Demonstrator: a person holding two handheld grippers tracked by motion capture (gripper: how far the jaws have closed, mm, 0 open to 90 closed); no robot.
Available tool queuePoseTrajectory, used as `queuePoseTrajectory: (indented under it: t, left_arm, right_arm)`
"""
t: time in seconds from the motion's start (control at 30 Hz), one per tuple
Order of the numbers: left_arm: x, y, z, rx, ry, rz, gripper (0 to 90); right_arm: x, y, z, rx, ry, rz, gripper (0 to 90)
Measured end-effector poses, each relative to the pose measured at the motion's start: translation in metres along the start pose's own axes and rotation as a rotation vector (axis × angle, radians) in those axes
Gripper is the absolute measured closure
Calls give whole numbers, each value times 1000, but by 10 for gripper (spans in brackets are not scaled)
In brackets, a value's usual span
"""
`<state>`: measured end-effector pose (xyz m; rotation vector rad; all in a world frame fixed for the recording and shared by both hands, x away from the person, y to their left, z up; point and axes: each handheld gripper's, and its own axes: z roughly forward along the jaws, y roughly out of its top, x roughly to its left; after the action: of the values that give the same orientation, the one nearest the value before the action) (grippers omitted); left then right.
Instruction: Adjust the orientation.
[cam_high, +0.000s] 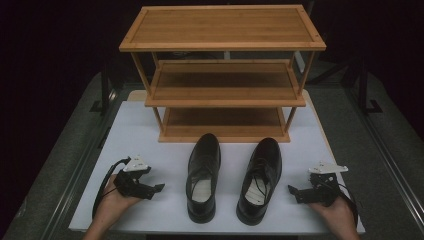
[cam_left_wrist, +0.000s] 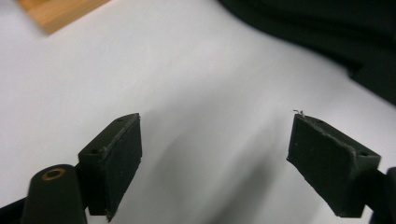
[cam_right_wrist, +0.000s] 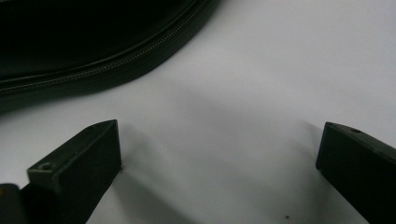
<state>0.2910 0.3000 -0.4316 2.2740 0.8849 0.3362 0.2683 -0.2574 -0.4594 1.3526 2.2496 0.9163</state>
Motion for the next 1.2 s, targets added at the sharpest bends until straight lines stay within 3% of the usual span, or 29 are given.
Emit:
queuePoseTrajectory:
  t: [0.23, 0.33, 0.53, 0.67, 0.83, 1.0, 1.2]
  left_arm:
    - [13, -21, -9, 19, 36, -29, 0]
    - [17, -28, -8, 28, 51, -28, 0]
    - [19, -36, -7, -21, 40, -29, 0]
    - [19, -36, -7, -22, 42, -29, 0]
    - [18, -36, -7, -21, 44, -27, 0]
    - [19, -36, -7, -22, 43, -30, 0]
    - [18, -37, -7, -27, 46, -29, 0]
  right_arm:
    - [0, 0, 0, 1, 0, 0, 0]
    - [0, 0, 0, 0, 1, -1, 0]
    - [0, 0, 0, 2, 1, 1, 0]
    - [-1, 1, -1, 7, 6, 0, 15]
    - [-4, 7, -12, -47, -4, 17, 198]
    - [-3, 16, -22, -87, -14, 34, 450]
    - [-7, 35, -21, -102, 20, 20, 762]
